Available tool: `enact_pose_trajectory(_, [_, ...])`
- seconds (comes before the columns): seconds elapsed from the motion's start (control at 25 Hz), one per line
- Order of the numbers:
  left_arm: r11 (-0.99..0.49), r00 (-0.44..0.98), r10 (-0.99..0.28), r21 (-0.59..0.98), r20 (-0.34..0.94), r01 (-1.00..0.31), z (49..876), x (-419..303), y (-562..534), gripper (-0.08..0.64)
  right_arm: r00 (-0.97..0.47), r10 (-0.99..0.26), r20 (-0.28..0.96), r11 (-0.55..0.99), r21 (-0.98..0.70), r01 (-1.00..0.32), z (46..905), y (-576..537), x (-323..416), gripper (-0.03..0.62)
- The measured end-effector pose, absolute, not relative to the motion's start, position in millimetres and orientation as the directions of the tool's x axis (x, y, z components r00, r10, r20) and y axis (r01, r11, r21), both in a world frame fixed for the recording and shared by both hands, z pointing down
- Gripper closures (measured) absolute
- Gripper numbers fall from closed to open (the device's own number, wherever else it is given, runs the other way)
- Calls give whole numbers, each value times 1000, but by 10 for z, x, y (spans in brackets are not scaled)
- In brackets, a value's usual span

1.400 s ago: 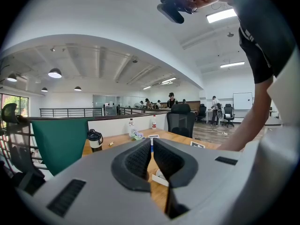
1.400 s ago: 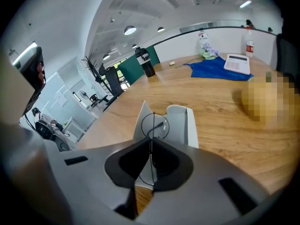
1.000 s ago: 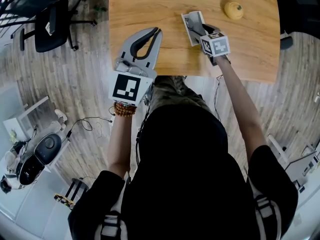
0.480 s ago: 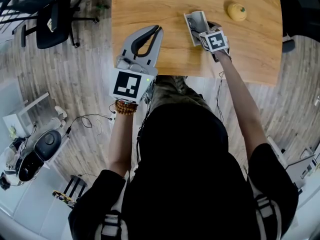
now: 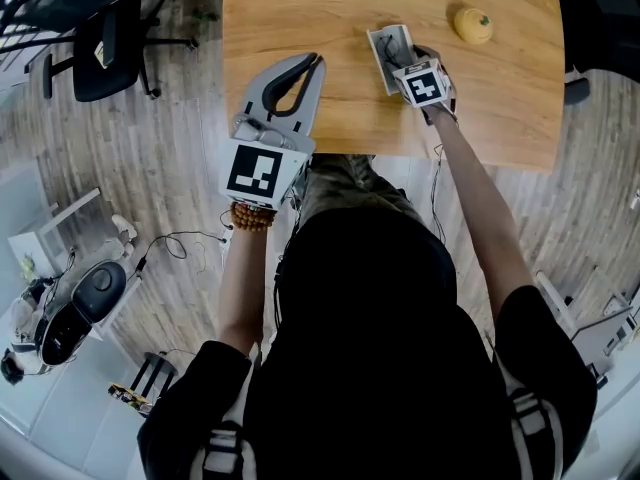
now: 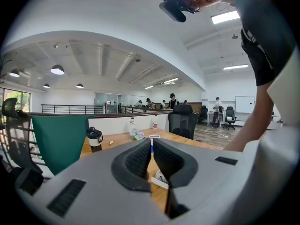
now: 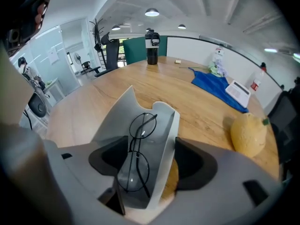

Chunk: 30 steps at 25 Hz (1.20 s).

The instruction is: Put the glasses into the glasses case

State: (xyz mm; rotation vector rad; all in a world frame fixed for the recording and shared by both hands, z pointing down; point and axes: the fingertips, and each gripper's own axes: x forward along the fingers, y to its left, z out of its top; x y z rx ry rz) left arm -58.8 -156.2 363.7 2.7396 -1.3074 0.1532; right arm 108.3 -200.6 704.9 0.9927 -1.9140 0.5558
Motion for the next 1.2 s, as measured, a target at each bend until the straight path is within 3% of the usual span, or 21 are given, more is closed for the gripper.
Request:
enact_pose_trajectory(0.36, [-634, 634, -759, 54, 146, -772, 3688, -575, -1551, 528, -329, -415, 848, 612, -7, -791, 7033, -2031, 1032, 219])
enact_pose_trajectory(0.72, [-644, 644, -747, 58, 166, -762, 3760, -490, -1525, 528, -307, -452, 838, 543, -15, -839, 7077, -2123, 1176, 305])
enact_pose_trajectory(0.84, [-649, 648, -742, 57, 171, -758, 3777, -451, -1518, 528, -320, -474, 821, 487, -59, -872, 7093, -2177, 1259, 359])
enact_pose_trajectory(1.04, [-653, 651, -737, 56, 181, -755, 3790, -436, -1520, 528, -362, -479, 800, 492, -97, -865, 7045, -2176, 1228, 353])
enact_pose_trajectory(1.2, [-656, 652, -735, 49, 183, -753, 3769, -393, -1516, 528, -404, -559, 724, 447, -147, -882, 6861, -2297, 1319, 351])
